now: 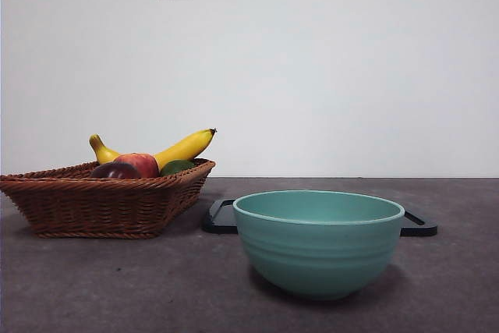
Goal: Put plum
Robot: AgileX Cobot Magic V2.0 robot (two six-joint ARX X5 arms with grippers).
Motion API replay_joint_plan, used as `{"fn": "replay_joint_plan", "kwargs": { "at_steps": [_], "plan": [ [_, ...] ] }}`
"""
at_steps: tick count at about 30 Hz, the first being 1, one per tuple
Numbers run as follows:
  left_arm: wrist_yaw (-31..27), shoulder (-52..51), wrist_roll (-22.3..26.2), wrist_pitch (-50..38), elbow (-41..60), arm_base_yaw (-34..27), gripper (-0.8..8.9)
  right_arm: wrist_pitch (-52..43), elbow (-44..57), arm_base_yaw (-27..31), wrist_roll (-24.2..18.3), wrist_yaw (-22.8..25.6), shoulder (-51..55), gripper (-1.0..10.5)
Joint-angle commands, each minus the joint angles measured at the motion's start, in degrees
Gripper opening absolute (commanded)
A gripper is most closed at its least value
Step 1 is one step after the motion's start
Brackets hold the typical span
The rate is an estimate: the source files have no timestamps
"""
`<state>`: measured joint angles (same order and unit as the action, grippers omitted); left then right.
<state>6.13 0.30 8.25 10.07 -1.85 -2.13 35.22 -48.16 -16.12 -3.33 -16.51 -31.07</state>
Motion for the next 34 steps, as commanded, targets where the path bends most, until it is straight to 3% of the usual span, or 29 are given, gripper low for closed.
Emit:
{"fn": "replay_joint_plan", "kwargs": {
  "at_steps": [1, 7, 14, 23, 34],
  "plan": [
    [0.0, -0.1, -0.2, 0.5, 1.2, -0.2, 0.07, -9.1, 7.3, 6.2, -1.6, 0.0, 3.9, 0.1],
    [0.0, -0.1, -0.2, 0.5, 1.2, -0.2, 0.07, -24.2, 22.6, 15.3, -1.6, 0.1, 13.8, 0.1],
    [0.0, -0.1, -0.2, 0.5, 1.2, -0.2, 0.07, -32.9, 35.3, 19.1, -1.6, 0.5, 22.6, 0.1],
    [0.0, -0.1, -0.2, 0.5, 1.2, -0.2, 0.07, -33.9, 43.9, 19.3, 0.1, 6.2, 28.3, 0.1],
    [0.0, -0.1, -0.2, 0.5, 1.2, -0.2, 0.07, -29.7, 47.6, 19.3, 0.4, 7.6, 30.9, 0.1]
  ]
}}
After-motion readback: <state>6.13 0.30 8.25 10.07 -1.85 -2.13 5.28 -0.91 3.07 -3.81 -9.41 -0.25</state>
